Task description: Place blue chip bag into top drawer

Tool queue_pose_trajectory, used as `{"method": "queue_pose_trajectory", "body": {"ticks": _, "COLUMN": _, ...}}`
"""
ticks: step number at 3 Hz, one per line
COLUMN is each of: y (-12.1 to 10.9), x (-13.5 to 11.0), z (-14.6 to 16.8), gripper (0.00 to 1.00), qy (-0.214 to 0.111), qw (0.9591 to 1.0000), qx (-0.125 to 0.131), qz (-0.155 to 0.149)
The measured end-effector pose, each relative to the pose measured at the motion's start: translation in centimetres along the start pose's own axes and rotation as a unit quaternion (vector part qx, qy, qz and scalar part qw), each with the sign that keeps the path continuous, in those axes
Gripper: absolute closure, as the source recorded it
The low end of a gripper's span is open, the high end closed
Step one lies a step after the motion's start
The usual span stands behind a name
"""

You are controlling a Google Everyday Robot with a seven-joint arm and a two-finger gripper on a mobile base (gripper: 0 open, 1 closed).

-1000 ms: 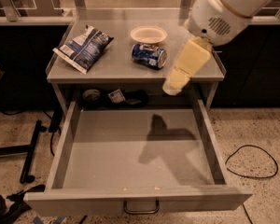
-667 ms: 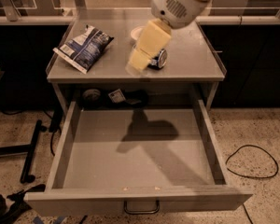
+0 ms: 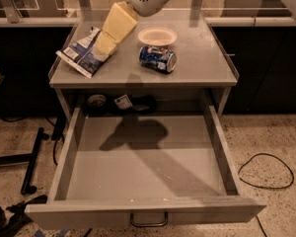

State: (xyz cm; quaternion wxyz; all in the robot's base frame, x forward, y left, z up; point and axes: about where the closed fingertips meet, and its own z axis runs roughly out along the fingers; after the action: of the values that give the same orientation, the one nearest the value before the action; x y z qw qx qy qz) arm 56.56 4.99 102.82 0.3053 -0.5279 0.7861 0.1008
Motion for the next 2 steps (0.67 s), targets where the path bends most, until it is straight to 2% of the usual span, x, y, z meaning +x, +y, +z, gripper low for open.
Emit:
{"method": "queue_pose_trajectory", "body": {"ticks": 1, "y": 0.0, "x": 0.1, "z": 0.0, "gripper": 0.00, "qy": 0.000, "qw": 1.0000, "qx": 0.000, "qz": 0.000}}
{"method": "queue_pose_trajectory", "body": {"ticks": 2, "y": -1.2, "x": 0.2, "z": 1.1, "gripper": 0.00, "qy": 0.002, "qw": 0.9997, "qx": 0.017, "qz": 0.020}}
